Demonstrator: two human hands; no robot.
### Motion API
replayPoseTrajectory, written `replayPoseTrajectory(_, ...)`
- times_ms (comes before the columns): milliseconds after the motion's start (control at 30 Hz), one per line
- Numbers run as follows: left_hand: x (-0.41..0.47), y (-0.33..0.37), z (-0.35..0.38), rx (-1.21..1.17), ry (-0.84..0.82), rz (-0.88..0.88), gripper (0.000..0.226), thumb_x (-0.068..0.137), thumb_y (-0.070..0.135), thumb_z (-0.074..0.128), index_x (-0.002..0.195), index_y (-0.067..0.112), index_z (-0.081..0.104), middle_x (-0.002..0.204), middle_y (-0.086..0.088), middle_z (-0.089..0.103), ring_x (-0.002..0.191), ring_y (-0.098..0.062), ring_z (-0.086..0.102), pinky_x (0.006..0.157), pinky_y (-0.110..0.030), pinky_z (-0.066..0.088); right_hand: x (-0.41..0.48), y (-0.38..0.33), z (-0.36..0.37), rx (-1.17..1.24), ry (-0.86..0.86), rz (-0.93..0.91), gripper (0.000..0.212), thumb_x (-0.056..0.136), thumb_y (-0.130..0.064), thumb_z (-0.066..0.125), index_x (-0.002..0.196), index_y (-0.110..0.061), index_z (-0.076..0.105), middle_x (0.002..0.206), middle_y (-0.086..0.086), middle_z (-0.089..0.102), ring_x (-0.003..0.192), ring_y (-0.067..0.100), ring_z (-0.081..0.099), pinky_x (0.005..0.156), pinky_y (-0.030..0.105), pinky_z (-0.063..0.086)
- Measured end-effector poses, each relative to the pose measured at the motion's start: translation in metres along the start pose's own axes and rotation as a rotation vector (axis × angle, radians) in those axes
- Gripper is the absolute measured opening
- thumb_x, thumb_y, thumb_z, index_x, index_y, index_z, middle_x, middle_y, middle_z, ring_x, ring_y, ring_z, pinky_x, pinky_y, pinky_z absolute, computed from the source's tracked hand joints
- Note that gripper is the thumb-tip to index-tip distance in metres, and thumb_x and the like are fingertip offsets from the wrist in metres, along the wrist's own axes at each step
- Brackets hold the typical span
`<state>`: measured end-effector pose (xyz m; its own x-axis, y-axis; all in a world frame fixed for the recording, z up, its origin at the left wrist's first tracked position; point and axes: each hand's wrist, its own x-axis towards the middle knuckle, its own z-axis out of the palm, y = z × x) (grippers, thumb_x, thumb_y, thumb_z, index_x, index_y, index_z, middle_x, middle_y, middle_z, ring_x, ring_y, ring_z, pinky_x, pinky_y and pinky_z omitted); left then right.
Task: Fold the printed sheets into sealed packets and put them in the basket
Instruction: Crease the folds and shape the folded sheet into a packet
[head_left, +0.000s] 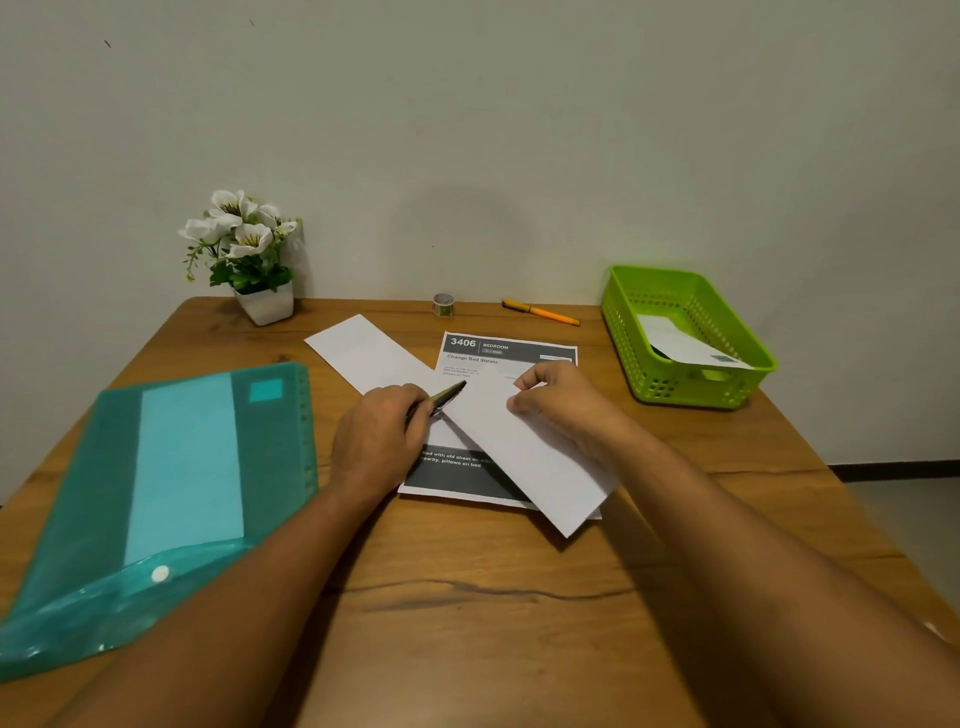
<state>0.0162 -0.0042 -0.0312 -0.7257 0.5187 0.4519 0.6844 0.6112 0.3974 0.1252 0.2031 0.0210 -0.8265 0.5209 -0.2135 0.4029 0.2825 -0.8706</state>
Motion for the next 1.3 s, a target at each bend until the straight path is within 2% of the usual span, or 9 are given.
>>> replayPoseTrajectory(100,-0.001,-0.001,0.000,0.005,0.006,0.013,0.024,0.103,0.032,0.056,0.110,0.019,0.075,0.097,0.003,0.075,0.084,-0.011,0.060,0.060,-0.024,0.035,-0.002,-0.003,0.010,-0.017,0.001,0.002,0.016,0.076,-0.017,0.081,0.090,-0.014,0.073,0.097,0.002,0.075,0.094,0.028,0.073,0.089,0.053,0.061)
replayPoseTrajectory(300,-0.002,0.000,-0.001,-0.003,-0.009,0.033,0.028,0.103,0.035,0.056,0.119,0.021,0.075,0.104,0.004,0.077,0.090,-0.013,0.068,0.065,-0.025,0.050,-0.007,-0.013,0.020,-0.005,-0.022,0.014,0.018,0.085,-0.012,0.078,0.100,-0.004,0.072,0.108,0.002,0.073,0.098,0.025,0.071,0.093,0.050,0.059)
replayPoseTrajectory(433,-0.001,-0.002,0.001,-0.002,-0.015,0.041,0.030,0.102,0.036,0.056,0.122,0.022,0.074,0.107,0.004,0.077,0.092,-0.014,0.069,0.069,-0.032,0.058,-0.006,-0.013,0.027,0.015,-0.054,0.057,0.015,0.085,-0.011,0.077,0.098,-0.004,0.072,0.098,0.008,0.076,0.095,0.026,0.073,0.091,0.049,0.061)
replayPoseTrajectory(567,-0.002,-0.001,0.002,-0.017,0.003,0.043,0.029,0.102,0.033,0.058,0.122,0.020,0.075,0.109,0.003,0.077,0.092,-0.015,0.069,0.070,-0.031,0.058,-0.003,-0.014,0.036,0.063,-0.094,0.106,0.009,0.086,-0.008,0.077,0.085,-0.012,0.069,0.099,0.011,0.076,0.093,0.027,0.074,0.084,0.041,0.062)
replayPoseTrajectory(767,-0.003,-0.003,0.001,-0.047,0.007,0.094,0.026,0.099,0.031,0.062,0.118,0.020,0.077,0.108,0.004,0.078,0.092,-0.013,0.070,0.073,-0.028,0.057,0.006,-0.022,0.042,0.079,-0.095,0.143,0.018,0.086,-0.007,0.076,0.103,-0.006,0.071,0.101,0.010,0.074,0.092,0.026,0.072,0.081,0.040,0.062)
replayPoseTrajectory(933,-0.003,-0.003,0.001,-0.048,-0.003,0.110,0.026,0.099,0.031,0.061,0.117,0.021,0.077,0.103,0.005,0.078,0.087,-0.011,0.067,0.068,-0.028,0.055,0.019,-0.028,0.053,0.074,-0.092,0.129,0.013,0.086,-0.005,0.076,0.098,-0.008,0.071,0.104,0.009,0.075,0.095,0.026,0.072,0.091,0.044,0.061)
replayPoseTrajectory(1133,-0.002,-0.002,0.002,0.023,-0.013,0.054,0.025,0.100,0.031,0.060,0.114,0.022,0.078,0.103,0.004,0.078,0.089,-0.014,0.068,0.066,-0.027,0.053,0.014,-0.026,0.039,-0.002,-0.196,0.146,0.037,0.088,-0.014,0.079,0.121,-0.008,0.066,0.103,0.003,0.070,0.090,0.016,0.066,0.068,0.028,0.052)
replayPoseTrajectory(1200,-0.001,-0.002,0.003,0.035,-0.010,0.043,0.025,0.101,0.030,0.059,0.115,0.021,0.078,0.106,0.003,0.077,0.093,-0.015,0.069,0.069,-0.029,0.054,0.013,-0.021,0.028,-0.035,-0.248,0.173,0.041,0.086,-0.014,0.081,0.124,-0.013,0.065,0.111,0.003,0.069,0.097,0.018,0.067,0.074,0.029,0.055)
replayPoseTrajectory(1300,0.000,-0.002,0.004,0.042,-0.013,0.036,0.024,0.101,0.029,0.059,0.113,0.020,0.079,0.106,0.002,0.078,0.093,-0.017,0.069,0.070,-0.031,0.057,0.013,-0.015,0.019,-0.072,-0.282,0.192,0.048,0.083,-0.010,0.083,0.127,-0.015,0.064,0.117,0.005,0.068,0.107,0.024,0.067,0.096,0.040,0.058)
